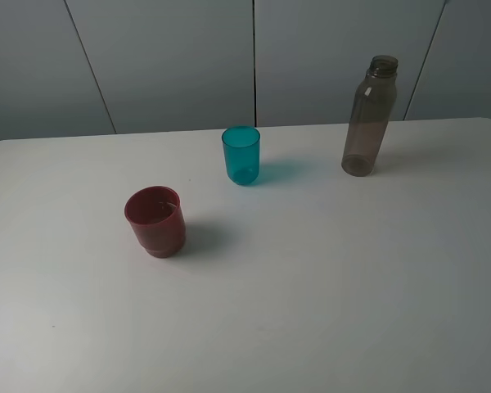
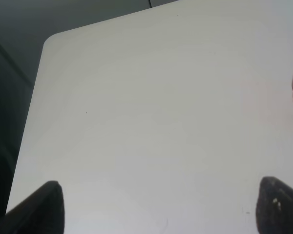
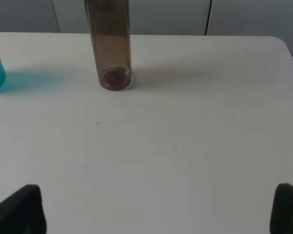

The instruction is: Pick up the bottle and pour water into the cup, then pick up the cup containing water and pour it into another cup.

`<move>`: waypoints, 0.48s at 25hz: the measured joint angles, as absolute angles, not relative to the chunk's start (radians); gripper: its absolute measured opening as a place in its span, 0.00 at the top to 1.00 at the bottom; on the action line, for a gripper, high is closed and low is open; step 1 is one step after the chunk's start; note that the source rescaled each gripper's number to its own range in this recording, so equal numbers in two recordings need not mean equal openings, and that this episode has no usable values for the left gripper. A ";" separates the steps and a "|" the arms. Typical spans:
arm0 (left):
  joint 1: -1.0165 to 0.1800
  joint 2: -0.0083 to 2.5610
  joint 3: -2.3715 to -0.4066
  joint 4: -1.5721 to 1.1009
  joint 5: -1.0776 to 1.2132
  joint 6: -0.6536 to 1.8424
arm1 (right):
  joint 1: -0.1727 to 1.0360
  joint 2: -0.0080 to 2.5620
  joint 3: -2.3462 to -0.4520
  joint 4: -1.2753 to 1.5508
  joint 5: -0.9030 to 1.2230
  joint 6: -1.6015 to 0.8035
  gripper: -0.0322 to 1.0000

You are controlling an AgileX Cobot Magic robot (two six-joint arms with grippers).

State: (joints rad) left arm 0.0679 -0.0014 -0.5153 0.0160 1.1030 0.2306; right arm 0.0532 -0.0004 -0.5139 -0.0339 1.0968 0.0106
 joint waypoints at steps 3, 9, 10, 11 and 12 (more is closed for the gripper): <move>0.068 -0.001 -0.515 0.016 1.103 0.235 | 0.063 0.000 -0.514 -0.021 1.097 -0.014 0.00; 0.068 -0.001 -0.515 0.016 1.103 0.235 | 0.139 0.000 -0.514 -0.012 1.097 -0.026 0.00; 0.068 -0.001 -0.515 0.016 1.103 0.235 | 0.141 0.000 -0.514 -0.012 1.097 -0.024 0.00; 0.068 -0.001 -0.515 0.016 1.103 0.235 | 0.141 0.000 -0.514 -0.012 1.097 -0.023 0.00; 0.068 -0.001 -0.515 0.016 1.103 0.235 | 0.141 0.000 -0.514 -0.012 1.097 -0.020 0.00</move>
State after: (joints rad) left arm 0.0679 -0.0014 -0.5153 0.0160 1.1030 0.2345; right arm 0.1410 -0.0004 -0.5139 -0.0123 1.0968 -0.0205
